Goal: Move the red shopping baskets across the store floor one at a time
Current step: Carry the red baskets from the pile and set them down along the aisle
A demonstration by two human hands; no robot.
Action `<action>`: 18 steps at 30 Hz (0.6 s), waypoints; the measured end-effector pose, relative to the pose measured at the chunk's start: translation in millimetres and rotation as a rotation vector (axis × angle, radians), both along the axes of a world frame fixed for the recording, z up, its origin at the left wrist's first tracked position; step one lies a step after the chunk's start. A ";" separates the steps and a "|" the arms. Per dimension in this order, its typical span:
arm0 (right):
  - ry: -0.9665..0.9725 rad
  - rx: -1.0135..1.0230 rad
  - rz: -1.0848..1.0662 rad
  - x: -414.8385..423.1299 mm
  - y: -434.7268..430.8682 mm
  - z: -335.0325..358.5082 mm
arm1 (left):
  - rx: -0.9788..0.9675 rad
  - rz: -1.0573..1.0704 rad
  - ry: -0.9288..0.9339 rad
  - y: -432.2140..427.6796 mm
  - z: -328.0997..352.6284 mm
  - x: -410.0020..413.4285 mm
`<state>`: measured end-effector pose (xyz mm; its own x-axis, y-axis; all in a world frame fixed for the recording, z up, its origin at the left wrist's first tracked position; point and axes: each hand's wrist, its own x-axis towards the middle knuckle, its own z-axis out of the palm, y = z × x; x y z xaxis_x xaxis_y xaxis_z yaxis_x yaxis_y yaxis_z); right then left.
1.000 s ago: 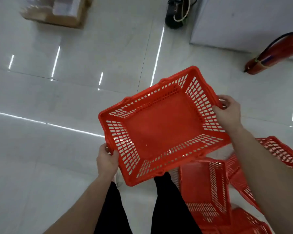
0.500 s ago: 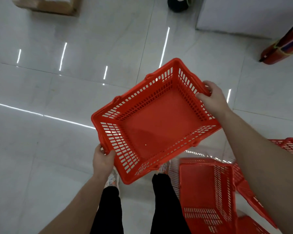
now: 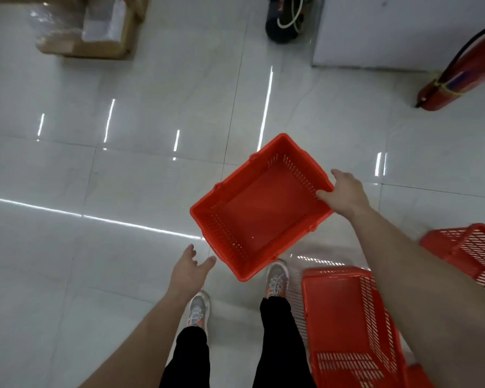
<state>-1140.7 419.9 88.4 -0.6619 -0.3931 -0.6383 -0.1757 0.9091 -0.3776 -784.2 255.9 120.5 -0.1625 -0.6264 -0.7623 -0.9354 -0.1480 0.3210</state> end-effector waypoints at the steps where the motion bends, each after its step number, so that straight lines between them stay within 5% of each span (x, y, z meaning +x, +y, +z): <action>1: 0.005 0.017 -0.008 6.4 7.2 12.8 | -0.012 -0.054 0.009 -4.6 12.2 -7.4; 9: 0.053 0.124 -0.140 63.8 83.9 155.4 | -0.117 -0.563 0.170 -24.1 147.4 -82.3; 18: 0.186 0.184 -0.654 195.6 165.9 276.0 | -0.193 -1.255 0.340 24.4 234.9 -144.5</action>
<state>-945.2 585.8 364.4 -0.8304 0.2261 -0.5092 0.3818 0.8966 -0.2245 -928.7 280.3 355.4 -0.8752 -0.0030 -0.4838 -0.2708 0.8317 0.4847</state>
